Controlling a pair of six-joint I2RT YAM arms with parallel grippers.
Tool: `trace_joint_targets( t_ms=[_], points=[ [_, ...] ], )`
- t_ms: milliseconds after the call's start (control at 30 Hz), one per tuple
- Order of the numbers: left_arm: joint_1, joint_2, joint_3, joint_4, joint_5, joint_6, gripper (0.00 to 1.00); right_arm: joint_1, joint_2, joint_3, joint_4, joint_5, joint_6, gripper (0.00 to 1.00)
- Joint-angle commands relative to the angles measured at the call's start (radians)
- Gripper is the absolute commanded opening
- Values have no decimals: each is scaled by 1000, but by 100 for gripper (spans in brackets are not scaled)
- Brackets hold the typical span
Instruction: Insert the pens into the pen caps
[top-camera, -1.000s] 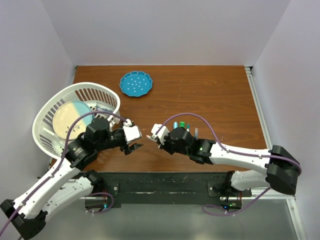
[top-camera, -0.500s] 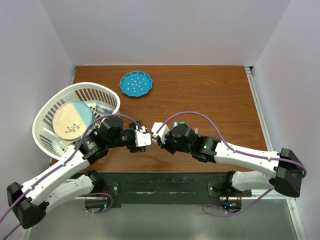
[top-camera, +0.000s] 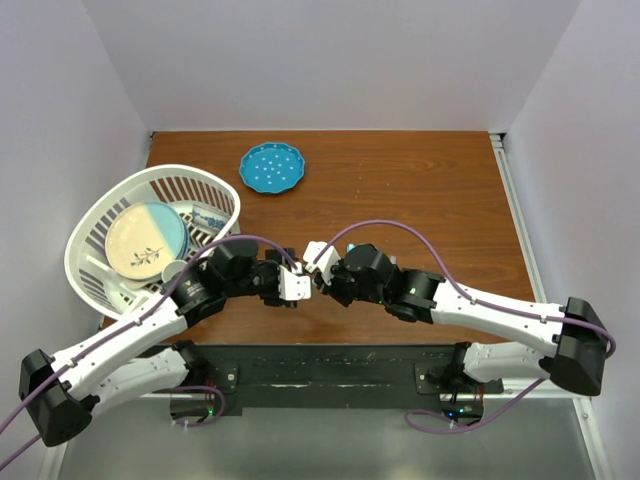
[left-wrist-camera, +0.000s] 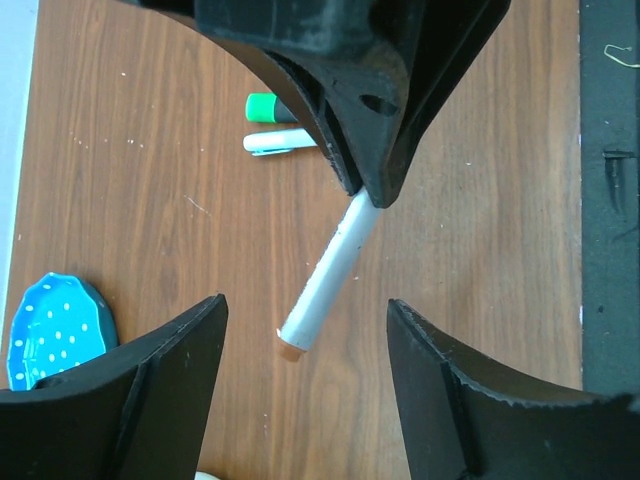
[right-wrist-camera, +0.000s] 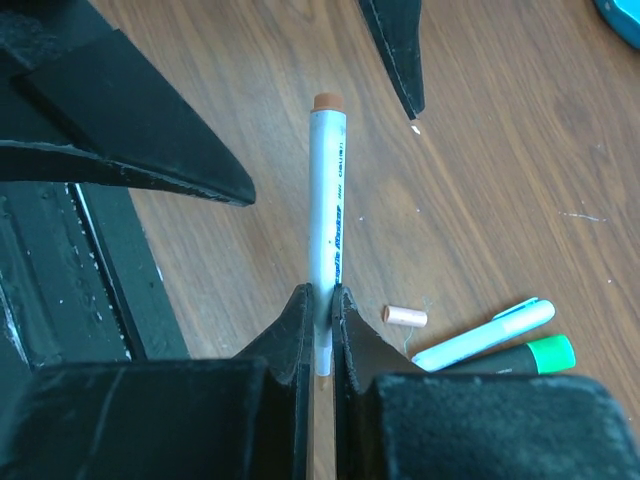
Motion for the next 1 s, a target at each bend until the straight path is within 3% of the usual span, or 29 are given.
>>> trace_joint_targets(
  t_ms=[0, 433, 533, 567, 733, 833, 967],
  points=[
    [-12, 16, -6, 51, -4, 32, 69, 4, -23, 66, -5, -41, 4, 0],
    [-20, 27, -29, 79, -16, 15, 66, 6, -17, 57, 8, -24, 43, 0],
    [-20, -3, -67, 112, -48, -25, 66, 7, -15, 13, 79, 125, 160, 0],
    [-20, -13, -99, 134, -34, -25, 67, 6, -20, -7, 106, 136, 266, 1],
    [-21, 15, -162, 162, -28, 25, 69, 7, -147, -79, 180, 243, 499, 25],
    [-21, 78, -117, 106, 9, 79, 67, 7, -240, -67, 55, 396, 692, 31],
    [-20, 182, -61, 65, -26, 159, 63, 6, -357, -23, -135, 534, 780, 31]
  ],
)
